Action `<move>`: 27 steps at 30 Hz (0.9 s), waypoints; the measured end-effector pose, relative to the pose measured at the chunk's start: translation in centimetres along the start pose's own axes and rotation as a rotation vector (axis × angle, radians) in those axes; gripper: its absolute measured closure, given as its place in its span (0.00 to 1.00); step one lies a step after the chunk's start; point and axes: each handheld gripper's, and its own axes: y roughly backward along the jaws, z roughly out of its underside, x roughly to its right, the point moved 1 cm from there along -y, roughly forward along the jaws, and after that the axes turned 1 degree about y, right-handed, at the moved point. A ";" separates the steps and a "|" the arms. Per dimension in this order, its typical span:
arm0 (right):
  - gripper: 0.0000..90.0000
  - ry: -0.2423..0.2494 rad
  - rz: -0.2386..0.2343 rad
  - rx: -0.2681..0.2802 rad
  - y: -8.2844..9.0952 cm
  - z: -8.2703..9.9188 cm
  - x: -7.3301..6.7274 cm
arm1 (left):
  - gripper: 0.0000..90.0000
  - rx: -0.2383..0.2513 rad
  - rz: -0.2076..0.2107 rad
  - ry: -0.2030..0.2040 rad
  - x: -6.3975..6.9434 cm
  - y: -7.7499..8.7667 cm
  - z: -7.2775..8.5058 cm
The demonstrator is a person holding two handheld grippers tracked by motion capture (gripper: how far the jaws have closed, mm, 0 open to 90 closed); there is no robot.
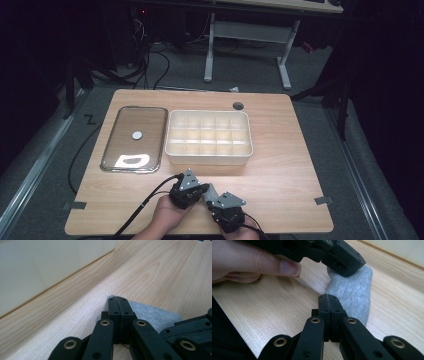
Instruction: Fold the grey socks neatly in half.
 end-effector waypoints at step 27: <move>0.58 -0.198 -0.160 -0.294 -1.6 -4.3 4.9 | 1.00 0.042 -0.003 0.032 -0.5 0.6 0.5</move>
